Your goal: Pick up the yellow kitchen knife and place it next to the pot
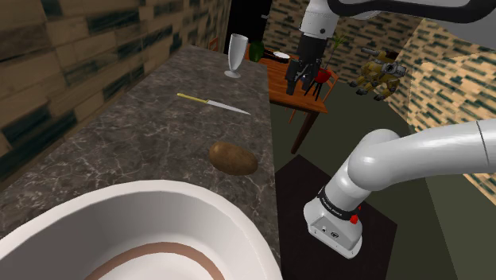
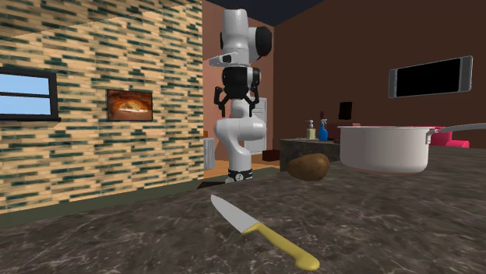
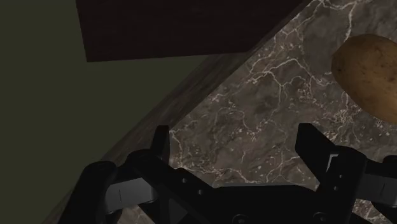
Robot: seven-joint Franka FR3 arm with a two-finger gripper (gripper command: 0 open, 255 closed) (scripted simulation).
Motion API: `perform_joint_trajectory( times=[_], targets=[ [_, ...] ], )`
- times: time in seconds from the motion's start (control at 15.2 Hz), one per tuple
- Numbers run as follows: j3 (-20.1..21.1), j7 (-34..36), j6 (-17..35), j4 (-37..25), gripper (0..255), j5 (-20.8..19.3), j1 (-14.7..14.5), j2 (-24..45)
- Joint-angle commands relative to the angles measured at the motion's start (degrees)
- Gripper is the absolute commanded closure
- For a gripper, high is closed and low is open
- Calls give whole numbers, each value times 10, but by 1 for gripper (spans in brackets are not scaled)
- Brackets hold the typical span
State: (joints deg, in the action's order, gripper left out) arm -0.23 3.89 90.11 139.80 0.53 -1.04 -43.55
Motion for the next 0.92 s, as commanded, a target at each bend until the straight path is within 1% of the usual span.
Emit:
perform_joint_trajectory(
  times=[0.0,0.46,0.86],
  targets=[
    [0,0,0,0,0,0,0,0],
    [-18,-97,94,-63,0,-31,-22,161],
    [-21,-172,150,-143,0,-47,-39,298]
  ],
)
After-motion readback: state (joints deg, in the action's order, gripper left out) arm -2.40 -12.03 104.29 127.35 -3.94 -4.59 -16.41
